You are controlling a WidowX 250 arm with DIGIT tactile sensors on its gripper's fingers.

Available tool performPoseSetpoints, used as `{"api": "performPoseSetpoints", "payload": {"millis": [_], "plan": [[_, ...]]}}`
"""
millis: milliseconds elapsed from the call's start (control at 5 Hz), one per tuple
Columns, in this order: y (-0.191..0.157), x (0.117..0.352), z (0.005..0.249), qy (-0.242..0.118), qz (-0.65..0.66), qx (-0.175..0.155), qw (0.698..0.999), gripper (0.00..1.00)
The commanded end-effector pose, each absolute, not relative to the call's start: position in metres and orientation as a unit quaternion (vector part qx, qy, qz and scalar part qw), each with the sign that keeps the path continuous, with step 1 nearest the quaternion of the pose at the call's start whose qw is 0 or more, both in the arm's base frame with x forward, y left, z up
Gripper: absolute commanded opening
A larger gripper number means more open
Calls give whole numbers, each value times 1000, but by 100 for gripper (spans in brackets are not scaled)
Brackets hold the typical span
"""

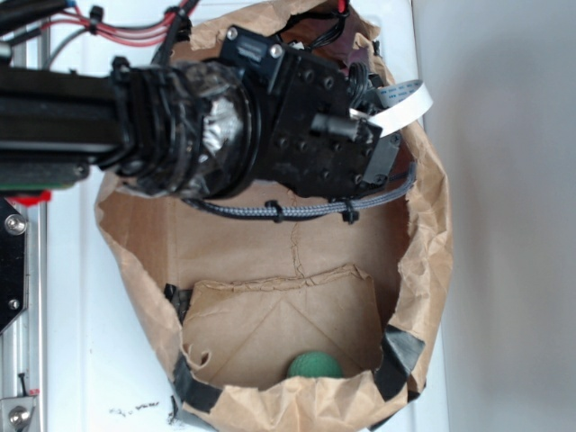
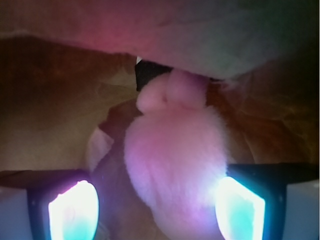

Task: Grab the pink bunny.

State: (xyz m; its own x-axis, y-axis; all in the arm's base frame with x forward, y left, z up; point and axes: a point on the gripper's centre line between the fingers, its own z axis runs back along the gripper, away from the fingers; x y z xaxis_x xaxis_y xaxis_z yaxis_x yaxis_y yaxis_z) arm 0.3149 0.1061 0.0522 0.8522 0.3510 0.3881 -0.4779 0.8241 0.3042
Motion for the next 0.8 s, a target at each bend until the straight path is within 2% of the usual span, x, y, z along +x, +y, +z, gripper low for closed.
{"api": "performPoseSetpoints", "payload": {"millis": [0, 400, 600], "plan": [[107, 320, 58, -181, 214, 211, 936, 100], [106, 321, 40, -180, 211, 235, 931, 100], [105, 319, 37, -183, 214, 233, 931, 0]]}}
